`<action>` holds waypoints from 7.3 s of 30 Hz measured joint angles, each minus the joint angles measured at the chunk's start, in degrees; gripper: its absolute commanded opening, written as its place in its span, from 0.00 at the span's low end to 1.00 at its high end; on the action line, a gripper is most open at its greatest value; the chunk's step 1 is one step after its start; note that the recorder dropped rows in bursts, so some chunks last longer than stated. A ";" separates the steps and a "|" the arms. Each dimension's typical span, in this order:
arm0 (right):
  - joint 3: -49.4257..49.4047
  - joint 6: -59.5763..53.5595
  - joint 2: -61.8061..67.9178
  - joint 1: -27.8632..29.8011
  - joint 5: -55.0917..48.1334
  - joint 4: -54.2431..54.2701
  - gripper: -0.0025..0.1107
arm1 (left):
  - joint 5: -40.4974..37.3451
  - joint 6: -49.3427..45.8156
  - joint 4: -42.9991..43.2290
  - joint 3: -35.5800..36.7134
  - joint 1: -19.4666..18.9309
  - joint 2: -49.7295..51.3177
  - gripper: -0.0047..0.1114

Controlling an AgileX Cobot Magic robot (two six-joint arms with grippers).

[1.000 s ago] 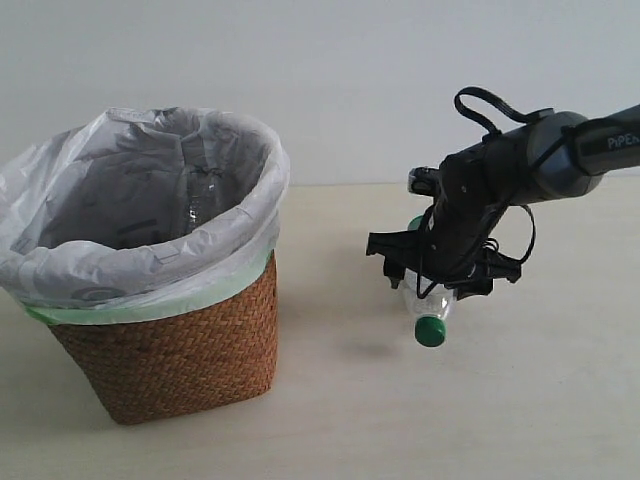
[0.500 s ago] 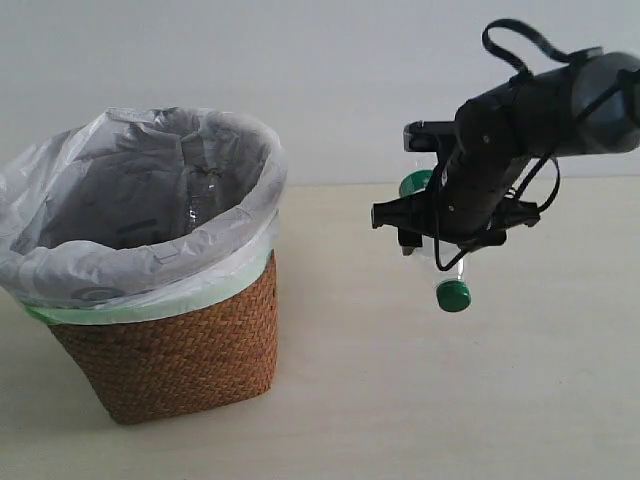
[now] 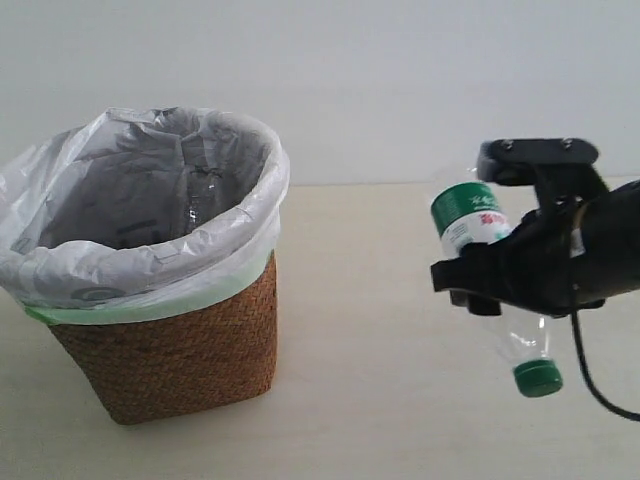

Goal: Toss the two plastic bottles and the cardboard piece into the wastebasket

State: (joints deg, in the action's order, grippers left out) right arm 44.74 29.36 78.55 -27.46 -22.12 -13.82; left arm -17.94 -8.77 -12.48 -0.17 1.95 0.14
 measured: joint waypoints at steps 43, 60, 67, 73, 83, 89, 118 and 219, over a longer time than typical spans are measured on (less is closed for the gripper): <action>58.85 -3.76 16.65 -10.98 -35.68 -1.54 0.15 | 0.00 0.00 0.00 0.00 0.00 0.00 0.09; 12.51 7.20 -0.50 -10.98 -6.67 -9.85 0.05 | 0.00 0.00 0.00 0.00 0.00 0.00 0.09; -14.07 10.78 -15.24 -10.98 29.13 -9.85 0.05 | 0.00 0.00 0.00 0.00 0.00 0.00 0.09; -26.23 8.77 -22.82 -10.98 43.27 -9.00 0.05 | 0.00 0.00 0.00 0.00 0.00 0.00 0.09; -31.08 7.14 -26.35 -10.98 45.41 -9.00 0.05 | 0.00 0.00 0.00 0.00 0.00 0.00 0.09; -31.08 7.14 -26.35 -10.98 45.67 -9.00 0.05 | 0.00 0.00 0.00 0.00 0.00 0.00 0.09; -41.47 21.20 -64.45 -2.90 46.77 -9.36 0.05 | 0.00 0.00 0.00 0.00 0.00 0.00 0.09; -44.79 -17.79 -78.31 12.83 1.87 7.24 0.05 | 0.00 0.00 0.00 0.00 0.00 0.00 0.09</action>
State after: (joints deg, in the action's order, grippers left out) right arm -0.05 11.57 0.24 -14.63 -20.25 -6.59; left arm -17.94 -8.77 -12.48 -0.17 1.95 0.14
